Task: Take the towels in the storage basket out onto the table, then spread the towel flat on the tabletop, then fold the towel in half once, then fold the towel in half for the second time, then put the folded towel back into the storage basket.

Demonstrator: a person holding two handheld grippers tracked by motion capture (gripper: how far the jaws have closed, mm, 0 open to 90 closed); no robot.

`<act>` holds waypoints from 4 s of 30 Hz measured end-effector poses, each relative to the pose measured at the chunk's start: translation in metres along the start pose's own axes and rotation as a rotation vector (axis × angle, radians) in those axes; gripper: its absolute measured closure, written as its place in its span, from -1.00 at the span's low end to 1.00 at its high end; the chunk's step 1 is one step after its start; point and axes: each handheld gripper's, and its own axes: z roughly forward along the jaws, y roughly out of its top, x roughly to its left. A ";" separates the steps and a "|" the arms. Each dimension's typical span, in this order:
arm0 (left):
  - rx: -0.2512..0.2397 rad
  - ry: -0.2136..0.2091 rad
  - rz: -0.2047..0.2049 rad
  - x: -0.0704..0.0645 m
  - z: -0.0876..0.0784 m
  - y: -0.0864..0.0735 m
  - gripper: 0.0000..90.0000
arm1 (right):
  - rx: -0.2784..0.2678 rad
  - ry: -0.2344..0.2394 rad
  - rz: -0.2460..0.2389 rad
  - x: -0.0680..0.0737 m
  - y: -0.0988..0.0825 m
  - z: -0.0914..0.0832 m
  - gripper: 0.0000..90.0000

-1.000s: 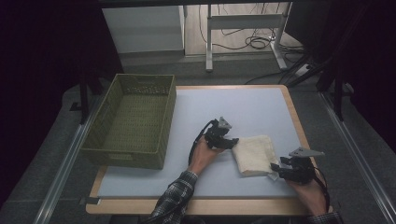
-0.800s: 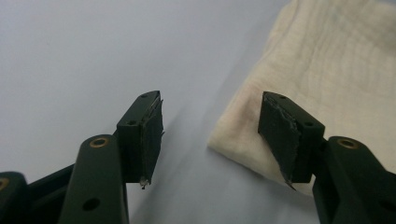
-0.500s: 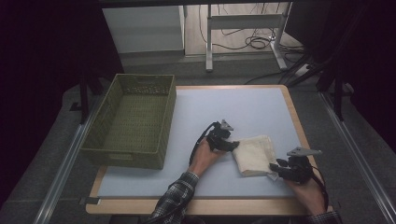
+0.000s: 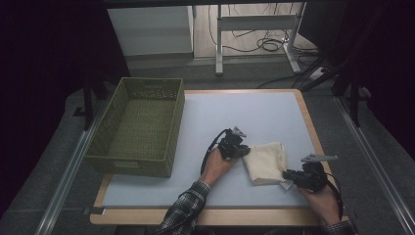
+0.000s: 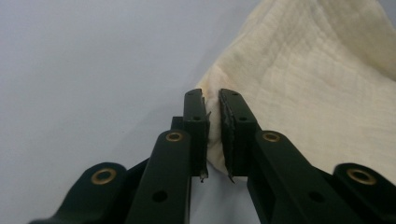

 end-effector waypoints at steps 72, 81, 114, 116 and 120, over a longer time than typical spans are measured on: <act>-0.086 0.247 0.083 0.028 -0.117 0.019 0.87 | -0.130 0.142 -0.166 0.067 0.079 0.016 0.82; -0.086 0.309 0.099 0.034 -0.141 0.029 0.87 | -0.139 0.159 -0.186 0.079 0.099 0.021 0.82; -0.094 0.497 0.103 0.069 -0.219 0.031 0.86 | -0.163 0.231 -0.248 0.132 0.173 0.045 0.82; -0.093 0.505 0.103 0.070 -0.224 0.032 0.86 | -0.165 0.235 -0.254 0.135 0.176 0.046 0.82; -0.102 0.521 0.097 0.073 -0.233 0.032 0.86 | -0.170 0.248 -0.254 0.142 0.185 0.049 0.82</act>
